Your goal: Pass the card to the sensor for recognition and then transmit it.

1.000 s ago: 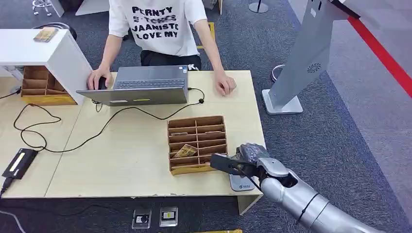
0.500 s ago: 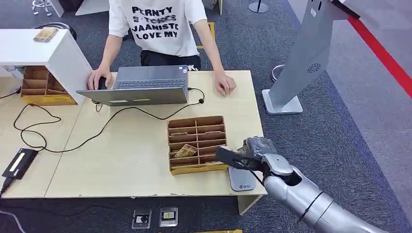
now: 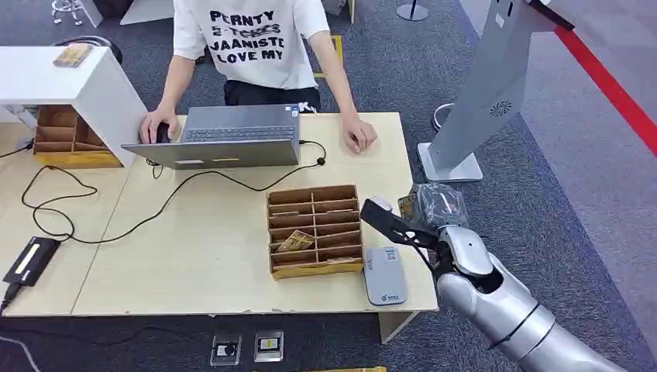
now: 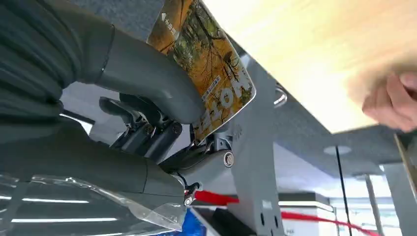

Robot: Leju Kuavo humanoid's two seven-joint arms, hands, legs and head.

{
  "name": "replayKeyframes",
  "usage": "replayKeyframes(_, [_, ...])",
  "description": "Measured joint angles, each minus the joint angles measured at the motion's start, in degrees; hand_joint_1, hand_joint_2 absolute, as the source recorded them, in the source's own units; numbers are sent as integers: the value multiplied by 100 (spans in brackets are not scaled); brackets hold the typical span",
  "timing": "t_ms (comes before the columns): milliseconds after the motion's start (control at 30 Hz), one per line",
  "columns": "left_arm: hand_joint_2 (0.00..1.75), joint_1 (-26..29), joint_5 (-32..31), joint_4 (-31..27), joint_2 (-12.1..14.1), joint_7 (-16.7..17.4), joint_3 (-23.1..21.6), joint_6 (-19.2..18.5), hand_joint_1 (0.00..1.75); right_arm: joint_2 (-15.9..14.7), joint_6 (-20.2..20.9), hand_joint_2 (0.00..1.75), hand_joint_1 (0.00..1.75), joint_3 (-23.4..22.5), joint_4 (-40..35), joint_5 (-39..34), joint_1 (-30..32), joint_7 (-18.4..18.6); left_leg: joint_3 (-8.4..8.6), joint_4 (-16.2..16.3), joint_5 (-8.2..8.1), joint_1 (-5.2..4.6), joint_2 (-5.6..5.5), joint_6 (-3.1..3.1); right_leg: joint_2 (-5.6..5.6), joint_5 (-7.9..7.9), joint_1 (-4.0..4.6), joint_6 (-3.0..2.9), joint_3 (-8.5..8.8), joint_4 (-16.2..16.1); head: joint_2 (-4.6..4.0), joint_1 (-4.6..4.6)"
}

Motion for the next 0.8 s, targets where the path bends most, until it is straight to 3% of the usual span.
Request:
replayKeyframes(200, [0, -4, -170, -63, -256, 50, 0, 518, 0, -37, -15, 175, 175, -249, -664, 376, 250, 173, 0, 0, 0, -2, 2, 0, 1, 0, -2, 0, 1, 0, 0, 4])
replayKeyframes(600, [0, -24, -441, -125, -385, 72, -6, 463, 0, 140, 74, 175, 175, -315, -1379, 448, 186, -360, -1, -1, 0, 0, 2, 0, 1, 0, 0, 0, 3, 1, 0, 2])
replayKeyframes(800, [0, -53, -713, -125, -380, 72, -9, 352, 0, 383, 269, 175, 175, -245, -1388, 209, -293, -660, -3, -1, 1, -1, 2, 0, 0, 1, -1, 0, 3, 2, 0, 2])
